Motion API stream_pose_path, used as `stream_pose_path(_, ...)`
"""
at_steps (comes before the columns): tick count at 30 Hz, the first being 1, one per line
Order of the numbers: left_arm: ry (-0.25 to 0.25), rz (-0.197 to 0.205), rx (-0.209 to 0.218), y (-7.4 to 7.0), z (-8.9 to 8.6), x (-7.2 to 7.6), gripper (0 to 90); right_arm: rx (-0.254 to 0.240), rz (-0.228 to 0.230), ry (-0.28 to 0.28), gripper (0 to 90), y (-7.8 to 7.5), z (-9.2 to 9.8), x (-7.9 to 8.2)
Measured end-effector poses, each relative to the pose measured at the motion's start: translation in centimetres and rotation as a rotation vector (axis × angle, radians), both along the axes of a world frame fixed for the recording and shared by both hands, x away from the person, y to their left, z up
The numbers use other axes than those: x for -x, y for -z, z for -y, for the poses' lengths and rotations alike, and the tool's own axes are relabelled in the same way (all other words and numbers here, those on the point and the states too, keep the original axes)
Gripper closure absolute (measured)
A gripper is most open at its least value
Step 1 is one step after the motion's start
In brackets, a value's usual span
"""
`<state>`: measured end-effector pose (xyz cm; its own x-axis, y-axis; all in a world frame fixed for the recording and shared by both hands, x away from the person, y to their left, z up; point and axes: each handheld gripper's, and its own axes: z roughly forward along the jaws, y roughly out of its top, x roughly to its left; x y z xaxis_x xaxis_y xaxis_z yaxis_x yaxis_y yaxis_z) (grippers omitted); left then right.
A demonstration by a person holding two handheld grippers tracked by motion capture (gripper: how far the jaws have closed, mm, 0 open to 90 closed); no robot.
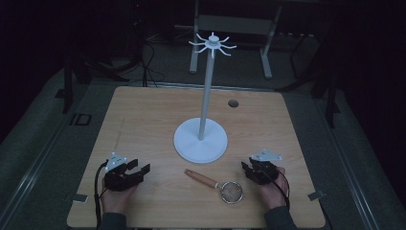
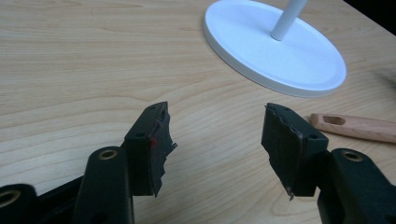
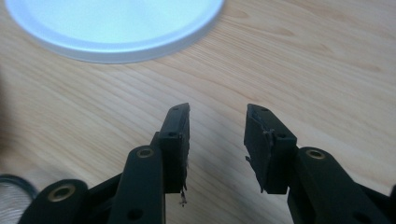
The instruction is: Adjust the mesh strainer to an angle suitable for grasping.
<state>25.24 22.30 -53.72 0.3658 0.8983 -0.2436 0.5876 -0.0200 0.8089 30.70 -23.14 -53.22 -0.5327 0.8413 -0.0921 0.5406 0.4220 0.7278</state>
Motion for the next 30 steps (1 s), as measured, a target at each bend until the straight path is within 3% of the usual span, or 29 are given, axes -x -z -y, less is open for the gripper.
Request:
stream_pose_path(14,-0.016,-0.014,-0.007,0.2,-0.3,-0.1,44.9,0.102,-0.105,-0.149,55.6,-1.7,-3.0,-0.7)
stream_pose_path(30,-0.018,-0.024,-0.014,0.3,-0.2,-0.1,45.7,0.217,-0.161,-0.295,58.4,-2.5,-6.3,-0.7)
